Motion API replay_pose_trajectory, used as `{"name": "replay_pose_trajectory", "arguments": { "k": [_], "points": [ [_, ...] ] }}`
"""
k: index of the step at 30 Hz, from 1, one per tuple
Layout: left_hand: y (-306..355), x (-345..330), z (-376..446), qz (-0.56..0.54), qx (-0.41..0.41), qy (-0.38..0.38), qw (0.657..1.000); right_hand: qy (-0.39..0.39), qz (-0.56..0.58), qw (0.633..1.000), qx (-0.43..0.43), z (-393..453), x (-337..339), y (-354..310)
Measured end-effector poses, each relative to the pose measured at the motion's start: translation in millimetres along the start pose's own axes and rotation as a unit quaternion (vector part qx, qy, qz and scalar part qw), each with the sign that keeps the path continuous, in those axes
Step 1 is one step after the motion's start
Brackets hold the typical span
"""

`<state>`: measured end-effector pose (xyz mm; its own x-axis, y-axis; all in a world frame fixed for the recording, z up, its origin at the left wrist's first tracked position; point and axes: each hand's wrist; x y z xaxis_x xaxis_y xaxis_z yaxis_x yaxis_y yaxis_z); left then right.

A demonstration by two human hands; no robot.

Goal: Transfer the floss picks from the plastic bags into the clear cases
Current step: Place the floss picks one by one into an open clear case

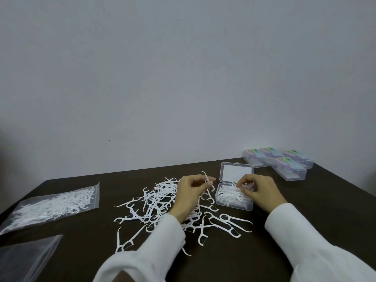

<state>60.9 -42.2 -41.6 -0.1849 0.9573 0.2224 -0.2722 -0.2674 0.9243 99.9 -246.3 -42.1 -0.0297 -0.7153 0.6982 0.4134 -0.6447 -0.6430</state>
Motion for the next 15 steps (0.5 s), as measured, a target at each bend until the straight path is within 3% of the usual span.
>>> {"name": "replay_pose_trajectory", "arguments": {
  "k": [11,15],
  "points": [
    [7,-44,19,0.143,-0.102,0.014,0.984,0.009,0.014,1.0,0.025,2,5,5],
    [6,-55,20,0.206,-0.133,-0.028,0.969,0.03,0.007,1.0,0.0,3,8,10]
  ]
}}
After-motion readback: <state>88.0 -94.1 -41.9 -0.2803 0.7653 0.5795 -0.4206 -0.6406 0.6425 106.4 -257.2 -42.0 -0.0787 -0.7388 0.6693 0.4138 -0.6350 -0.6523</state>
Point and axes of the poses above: each hand's wrist, its own z-axis towards the middle knuckle, its own x-axis out of the back of the hand, y = z × x
